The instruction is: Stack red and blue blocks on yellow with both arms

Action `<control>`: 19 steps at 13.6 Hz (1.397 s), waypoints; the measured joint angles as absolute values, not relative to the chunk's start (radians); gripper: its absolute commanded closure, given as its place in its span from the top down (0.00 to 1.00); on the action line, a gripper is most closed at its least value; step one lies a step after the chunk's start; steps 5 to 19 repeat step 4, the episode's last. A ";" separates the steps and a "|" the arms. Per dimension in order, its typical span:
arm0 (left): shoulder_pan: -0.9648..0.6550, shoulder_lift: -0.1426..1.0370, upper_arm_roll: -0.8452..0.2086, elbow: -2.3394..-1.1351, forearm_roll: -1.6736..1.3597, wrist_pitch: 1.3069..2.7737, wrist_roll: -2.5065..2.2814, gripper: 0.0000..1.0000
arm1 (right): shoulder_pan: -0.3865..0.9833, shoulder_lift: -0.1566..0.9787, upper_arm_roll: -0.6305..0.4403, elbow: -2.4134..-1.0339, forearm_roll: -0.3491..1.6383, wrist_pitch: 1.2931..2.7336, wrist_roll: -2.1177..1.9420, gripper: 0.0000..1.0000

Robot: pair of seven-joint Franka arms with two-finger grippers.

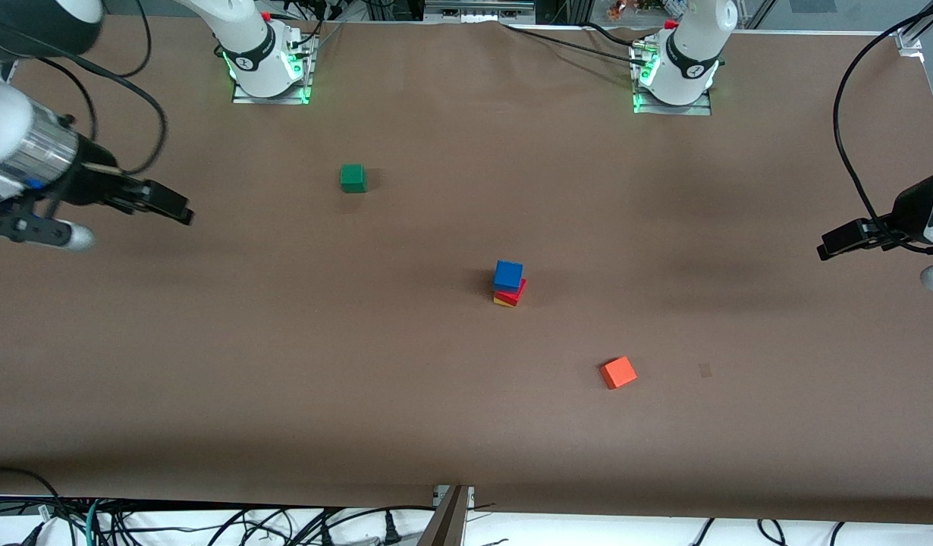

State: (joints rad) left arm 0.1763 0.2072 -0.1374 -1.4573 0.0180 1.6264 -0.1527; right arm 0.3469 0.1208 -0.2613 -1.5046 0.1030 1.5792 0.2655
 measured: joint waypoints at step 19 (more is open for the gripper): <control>0.176 0.207 -0.139 -1.457 0.018 1.626 -0.153 1.00 | 0.356 0.108 -0.261 -1.522 0.071 1.589 0.207 1.00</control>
